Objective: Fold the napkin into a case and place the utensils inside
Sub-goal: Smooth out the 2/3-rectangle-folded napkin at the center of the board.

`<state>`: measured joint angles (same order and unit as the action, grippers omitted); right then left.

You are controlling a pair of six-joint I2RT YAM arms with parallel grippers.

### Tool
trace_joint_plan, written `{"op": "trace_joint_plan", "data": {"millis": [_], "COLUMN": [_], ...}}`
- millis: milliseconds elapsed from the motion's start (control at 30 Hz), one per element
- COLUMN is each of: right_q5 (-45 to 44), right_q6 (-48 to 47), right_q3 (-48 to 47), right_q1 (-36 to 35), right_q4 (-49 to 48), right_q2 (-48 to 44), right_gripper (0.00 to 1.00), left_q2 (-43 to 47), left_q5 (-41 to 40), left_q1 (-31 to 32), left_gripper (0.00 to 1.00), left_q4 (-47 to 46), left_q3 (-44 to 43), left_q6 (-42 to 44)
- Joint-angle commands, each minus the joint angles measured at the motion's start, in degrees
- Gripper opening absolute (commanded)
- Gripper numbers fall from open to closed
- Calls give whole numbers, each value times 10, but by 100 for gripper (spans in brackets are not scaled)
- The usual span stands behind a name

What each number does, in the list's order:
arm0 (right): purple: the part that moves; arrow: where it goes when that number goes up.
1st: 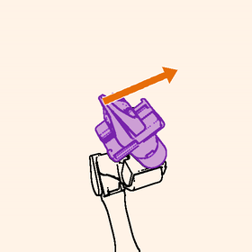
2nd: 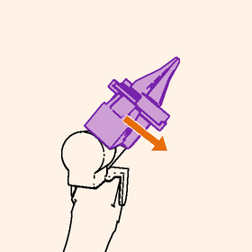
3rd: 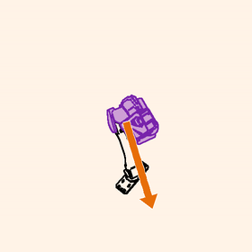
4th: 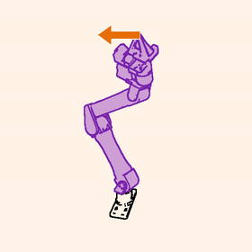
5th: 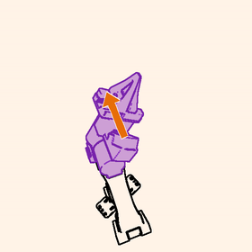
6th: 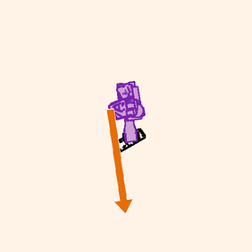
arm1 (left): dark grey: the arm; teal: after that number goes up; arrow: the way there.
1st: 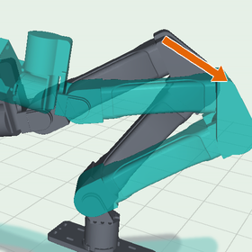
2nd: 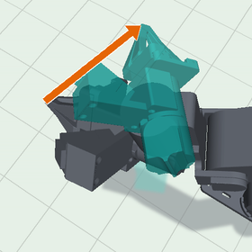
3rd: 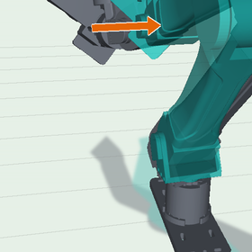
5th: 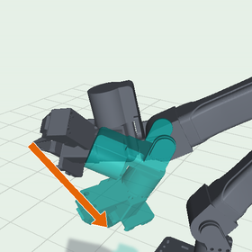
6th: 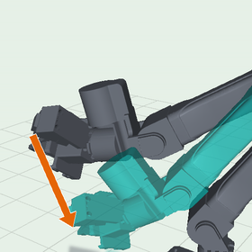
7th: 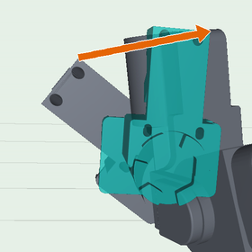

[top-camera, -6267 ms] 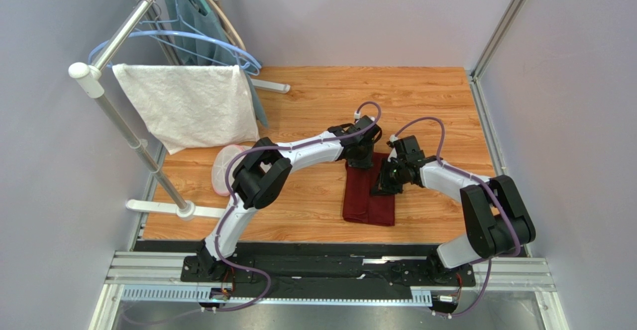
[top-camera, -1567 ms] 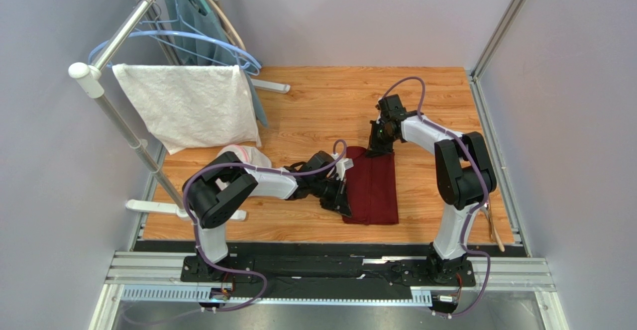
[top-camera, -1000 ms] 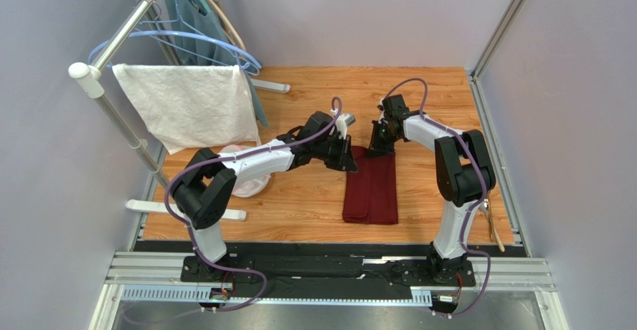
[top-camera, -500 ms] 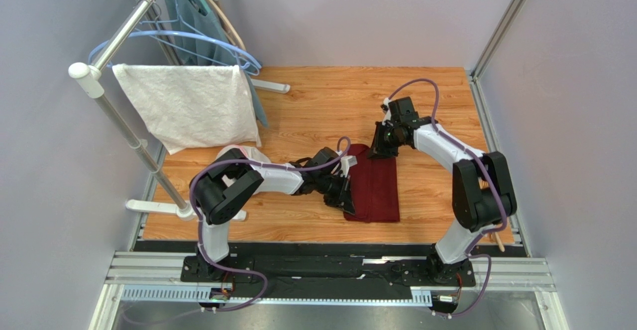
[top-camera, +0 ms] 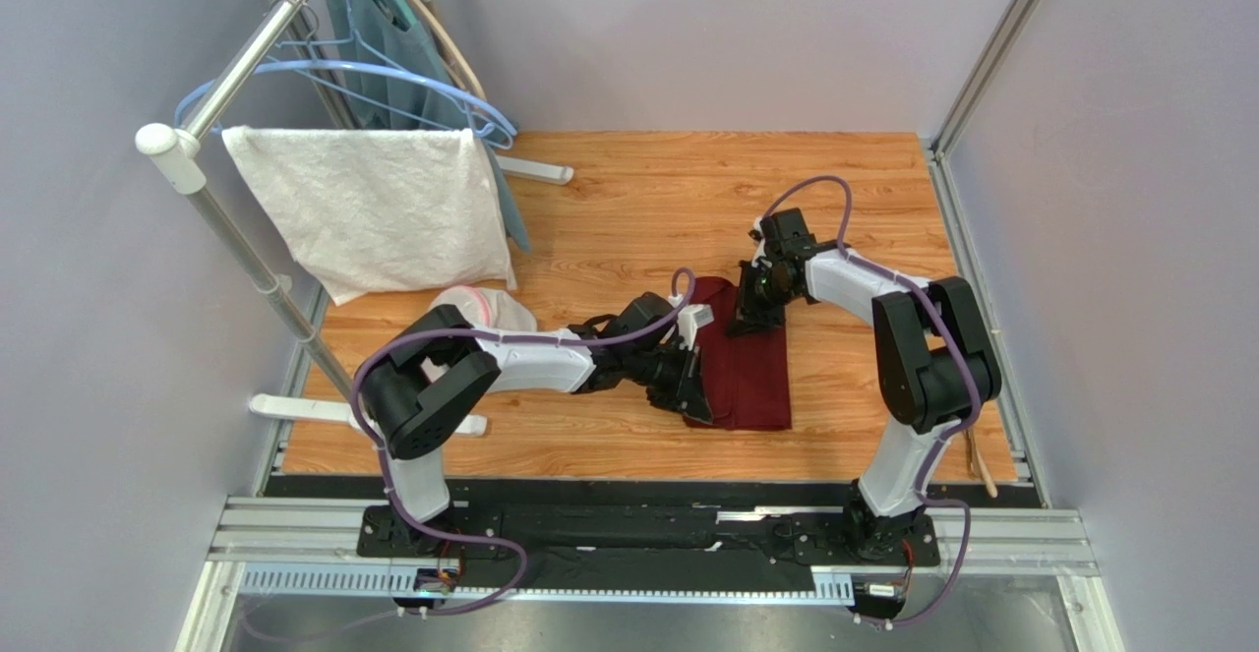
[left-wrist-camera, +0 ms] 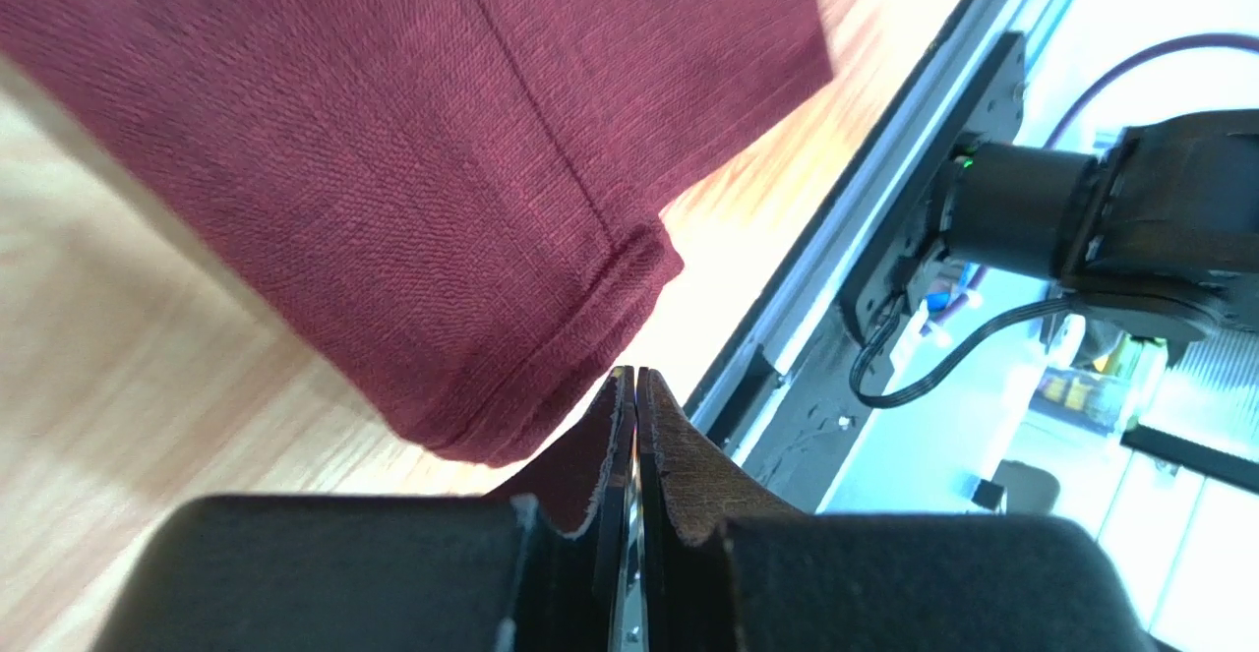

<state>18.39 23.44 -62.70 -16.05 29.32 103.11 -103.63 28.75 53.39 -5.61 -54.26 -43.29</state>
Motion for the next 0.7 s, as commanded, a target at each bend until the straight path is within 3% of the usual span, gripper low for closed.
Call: {"op": "trace_joint_plan", "data": {"millis": [0,100,200,400,500,667], "right_q5": [-12,-9,-3,35,75,76], "right_q6": [-8,0,12,55,83,100], "right_q3": [-9,20,56,177,227,266], "right_q1": [1,-13,-35,-62,-77,-91], "right_q4": [-14,-3,3,-38,-90,-123], "right_q2": [-17,-70,-141,-251,-250,-244], "right_gripper": [0,0,0,0,0,0], "left_q2": [-45,-35,-28,74,97,18], "left_q5": [-6,-18,-25,-12,8,39], "left_q1": [6,6,6,0,-34,-123], "left_gripper": [9,9,9,17,17,11], "left_q4": [2,-15,45,74,78,92], "left_q3": [13,20,-22,-51,-76,-160], "left_q6": [-29,-30,3,41,43,42]}}
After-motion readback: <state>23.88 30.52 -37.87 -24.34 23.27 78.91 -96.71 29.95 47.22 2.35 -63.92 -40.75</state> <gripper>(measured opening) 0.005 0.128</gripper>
